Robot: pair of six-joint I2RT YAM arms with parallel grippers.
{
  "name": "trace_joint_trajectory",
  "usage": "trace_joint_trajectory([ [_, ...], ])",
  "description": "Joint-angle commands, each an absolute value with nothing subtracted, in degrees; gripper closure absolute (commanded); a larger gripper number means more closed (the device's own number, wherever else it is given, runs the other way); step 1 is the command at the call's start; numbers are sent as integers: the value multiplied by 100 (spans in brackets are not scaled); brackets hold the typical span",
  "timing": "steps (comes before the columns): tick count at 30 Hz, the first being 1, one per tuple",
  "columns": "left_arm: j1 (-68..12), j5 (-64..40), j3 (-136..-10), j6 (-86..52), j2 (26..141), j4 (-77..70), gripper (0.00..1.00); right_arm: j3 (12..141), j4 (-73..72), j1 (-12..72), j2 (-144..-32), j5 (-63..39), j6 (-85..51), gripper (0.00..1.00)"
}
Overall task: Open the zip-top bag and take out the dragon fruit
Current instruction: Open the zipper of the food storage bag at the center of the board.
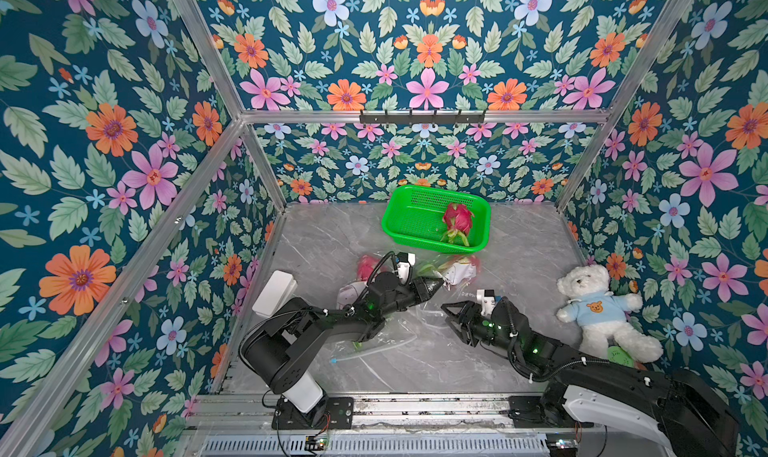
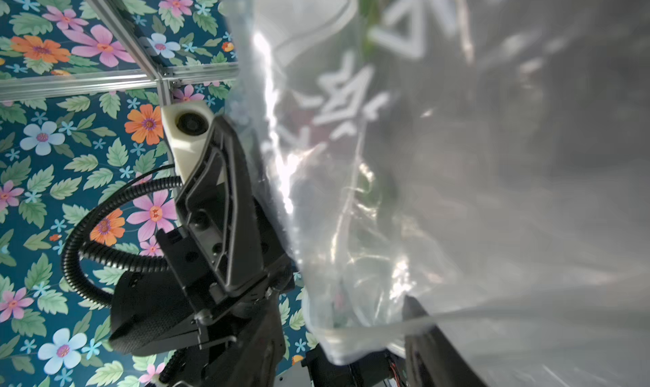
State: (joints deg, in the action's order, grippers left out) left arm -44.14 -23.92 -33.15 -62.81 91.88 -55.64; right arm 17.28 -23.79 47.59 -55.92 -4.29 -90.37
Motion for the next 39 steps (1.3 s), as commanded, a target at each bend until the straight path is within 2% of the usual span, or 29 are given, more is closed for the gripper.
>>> trace_joint_trajectory([
  [1,-4429,-2468,-3255,-6276,9125,-5810,71,1645,-2267,4532,-5372,82,-9052,60],
  [9,-4499,-2745,-3129,-6305,9070,-5780,72,1901,-1515,3820,-4813,-59,-8361,100],
  [11,-4534,-2814,-3167,-6253,9070,-5680,69,2017,-1385,3795,-4711,-79,-8227,100],
  [16,-4554,-2938,-3438,-5567,8895,-4737,55,2570,-717,3792,-4473,-180,-7684,100],
  [18,-4561,-2759,-3755,-4856,8623,-3689,46,2741,-505,3794,-4420,-209,-7494,100],
  [20,-4560,-2359,-4154,-3944,8295,-2471,34,2842,-379,3790,-4428,-228,-7386,100],
  [21,-4560,-2049,-4349,-3501,8102,-1933,21,2843,-376,3794,-4459,-236,-7357,100],
  [22,-4558,-1756,-4503,-3087,7908,-1499,1,2817,-435,3790,-4493,-238,-7365,100],
  [24,-4567,-1269,-4670,-2452,7560,-1048,1,2761,-615,3793,-4588,-261,-7386,100],
  [27,-4612,-1285,-4848,-1709,7335,-759,1,2759,-781,3793,-4774,-311,-7359,100],
  [32,-4797,-1398,-5366,-827,7771,179,1,2908,-667,3788,-4837,-301,-7159,100],
  [39,-4998,-865,-5470,-118,8084,308,9,2962,-512,3696,-4737,-294,-7031,100],
])
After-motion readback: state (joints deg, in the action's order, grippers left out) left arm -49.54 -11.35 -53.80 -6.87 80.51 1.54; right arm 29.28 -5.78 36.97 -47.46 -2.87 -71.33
